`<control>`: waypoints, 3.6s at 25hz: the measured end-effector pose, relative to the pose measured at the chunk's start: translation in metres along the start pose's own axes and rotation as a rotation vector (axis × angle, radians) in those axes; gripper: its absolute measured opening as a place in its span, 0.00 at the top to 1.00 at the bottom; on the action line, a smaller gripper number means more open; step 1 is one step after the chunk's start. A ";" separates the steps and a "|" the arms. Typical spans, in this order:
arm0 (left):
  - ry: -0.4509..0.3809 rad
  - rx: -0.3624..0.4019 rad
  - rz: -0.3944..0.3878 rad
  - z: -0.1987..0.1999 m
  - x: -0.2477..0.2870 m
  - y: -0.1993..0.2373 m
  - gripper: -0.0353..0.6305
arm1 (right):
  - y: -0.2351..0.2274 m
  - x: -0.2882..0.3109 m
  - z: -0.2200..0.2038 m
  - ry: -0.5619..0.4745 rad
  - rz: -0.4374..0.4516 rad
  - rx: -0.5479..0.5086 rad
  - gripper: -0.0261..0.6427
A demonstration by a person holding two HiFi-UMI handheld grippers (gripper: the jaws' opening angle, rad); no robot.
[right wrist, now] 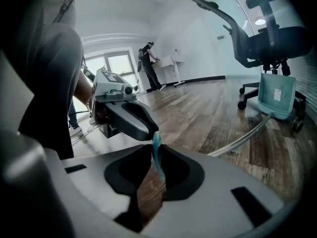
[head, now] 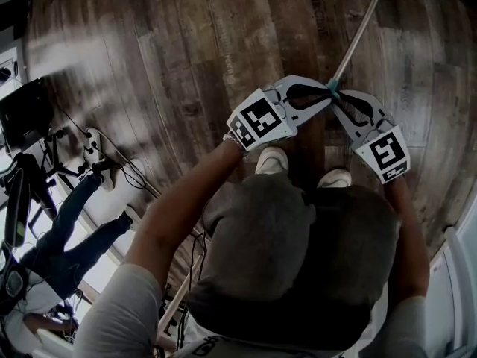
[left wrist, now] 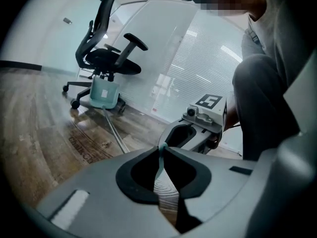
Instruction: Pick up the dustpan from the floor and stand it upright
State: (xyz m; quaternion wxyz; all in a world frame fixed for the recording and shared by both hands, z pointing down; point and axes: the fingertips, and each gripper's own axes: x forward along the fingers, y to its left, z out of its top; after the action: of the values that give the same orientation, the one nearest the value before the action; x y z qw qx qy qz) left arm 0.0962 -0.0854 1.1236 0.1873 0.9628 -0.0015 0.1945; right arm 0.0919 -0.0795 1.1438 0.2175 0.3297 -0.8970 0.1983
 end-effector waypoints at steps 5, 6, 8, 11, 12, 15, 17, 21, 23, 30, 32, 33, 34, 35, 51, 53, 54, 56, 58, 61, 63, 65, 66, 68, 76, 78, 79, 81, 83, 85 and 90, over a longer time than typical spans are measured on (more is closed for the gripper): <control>-0.020 -0.042 0.001 0.030 -0.046 0.040 0.91 | -0.005 0.033 0.058 -0.004 0.028 0.049 0.88; -0.029 -0.058 0.003 0.033 -0.057 0.051 0.91 | -0.007 0.045 0.068 -0.011 0.029 0.067 0.88; -0.048 -0.084 0.007 0.041 -0.076 0.065 0.91 | -0.007 0.060 0.087 -0.018 0.029 0.109 0.88; -0.072 -0.093 0.010 0.076 -0.079 0.039 0.91 | 0.002 0.025 0.111 -0.041 0.028 0.146 0.88; -0.078 -0.082 0.009 0.095 -0.074 0.018 0.91 | 0.006 -0.002 0.119 -0.055 0.022 0.150 0.88; -0.094 -0.055 -0.003 0.147 -0.067 -0.034 0.91 | 0.020 -0.069 0.147 -0.091 0.009 0.163 0.88; -0.102 -0.062 -0.012 0.167 -0.075 -0.048 0.91 | 0.027 -0.086 0.166 -0.102 0.015 0.176 0.88; -0.107 -0.070 -0.021 0.195 -0.095 -0.055 0.92 | 0.038 -0.097 0.199 -0.122 0.033 0.209 0.88; -0.106 -0.076 -0.028 0.215 -0.106 -0.069 0.92 | 0.047 -0.112 0.219 -0.134 0.037 0.228 0.88; -0.112 -0.059 -0.056 0.306 -0.141 -0.131 0.92 | 0.085 -0.186 0.301 -0.159 0.061 0.268 0.88; -0.118 -0.057 -0.057 0.340 -0.145 -0.148 0.92 | 0.088 -0.214 0.326 -0.167 0.066 0.285 0.88; -0.119 -0.059 -0.057 0.349 -0.145 -0.153 0.92 | 0.089 -0.222 0.333 -0.173 0.070 0.297 0.88; -0.118 -0.063 -0.057 0.351 -0.146 -0.154 0.92 | 0.090 -0.224 0.335 -0.179 0.075 0.309 0.88; -0.117 -0.068 -0.056 0.350 -0.148 -0.153 0.92 | 0.091 -0.222 0.335 -0.183 0.082 0.320 0.88; -0.195 -0.078 -0.059 0.424 -0.172 -0.162 0.92 | 0.091 -0.256 0.406 -0.252 0.142 0.383 0.85; -0.200 -0.073 -0.058 0.430 -0.177 -0.163 0.92 | 0.093 -0.258 0.413 -0.259 0.149 0.392 0.85; -0.202 -0.068 -0.060 0.434 -0.178 -0.164 0.92 | 0.093 -0.259 0.417 -0.262 0.153 0.397 0.84; -0.209 -0.065 -0.062 0.443 -0.183 -0.166 0.92 | 0.095 -0.263 0.425 -0.271 0.163 0.410 0.84; -0.224 -0.076 -0.062 0.450 -0.187 -0.168 0.92 | 0.098 -0.267 0.434 -0.282 0.179 0.423 0.83; -0.247 -0.091 -0.060 0.460 -0.192 -0.171 0.92 | 0.100 -0.273 0.444 -0.290 0.206 0.439 0.83; -0.249 -0.092 -0.062 0.463 -0.194 -0.171 0.92 | 0.101 -0.274 0.447 -0.290 0.219 0.453 0.82; -0.244 -0.090 -0.062 0.464 -0.194 -0.170 0.92 | 0.099 -0.274 0.448 -0.292 0.226 0.468 0.81; -0.244 -0.087 -0.060 0.464 -0.193 -0.169 0.92 | 0.099 -0.274 0.448 -0.296 0.226 0.477 0.81; -0.246 -0.077 -0.052 0.466 -0.191 -0.169 0.92 | 0.097 -0.276 0.447 -0.309 0.224 0.497 0.81; -0.228 -0.057 0.013 0.472 -0.188 -0.158 0.92 | 0.081 -0.277 0.451 -0.325 0.172 0.557 0.80; -0.222 -0.052 0.038 0.477 -0.189 -0.154 0.92 | 0.074 -0.280 0.451 -0.309 0.135 0.566 0.80; -0.221 -0.053 0.049 0.480 -0.191 -0.152 0.92 | 0.071 -0.282 0.452 -0.298 0.115 0.566 0.79; -0.223 -0.058 0.066 0.488 -0.193 -0.151 0.92 | 0.065 -0.287 0.454 -0.268 0.066 0.550 0.79; -0.224 -0.064 0.079 0.497 -0.194 -0.151 0.92 | 0.059 -0.289 0.454 -0.230 0.008 0.534 0.78; -0.228 -0.074 0.099 0.506 -0.197 -0.152 0.92 | 0.052 -0.292 0.451 -0.199 -0.053 0.537 0.76; -0.259 -0.084 0.126 0.550 -0.219 -0.173 0.92 | 0.037 -0.321 0.470 -0.177 -0.228 0.507 0.76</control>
State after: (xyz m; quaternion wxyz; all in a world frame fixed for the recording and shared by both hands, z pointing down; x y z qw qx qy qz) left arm 0.1131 -0.1389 0.5095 0.2131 0.9692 -0.0944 0.0796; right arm 0.1655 -0.1264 0.5800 0.0699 0.4883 -0.7915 0.3608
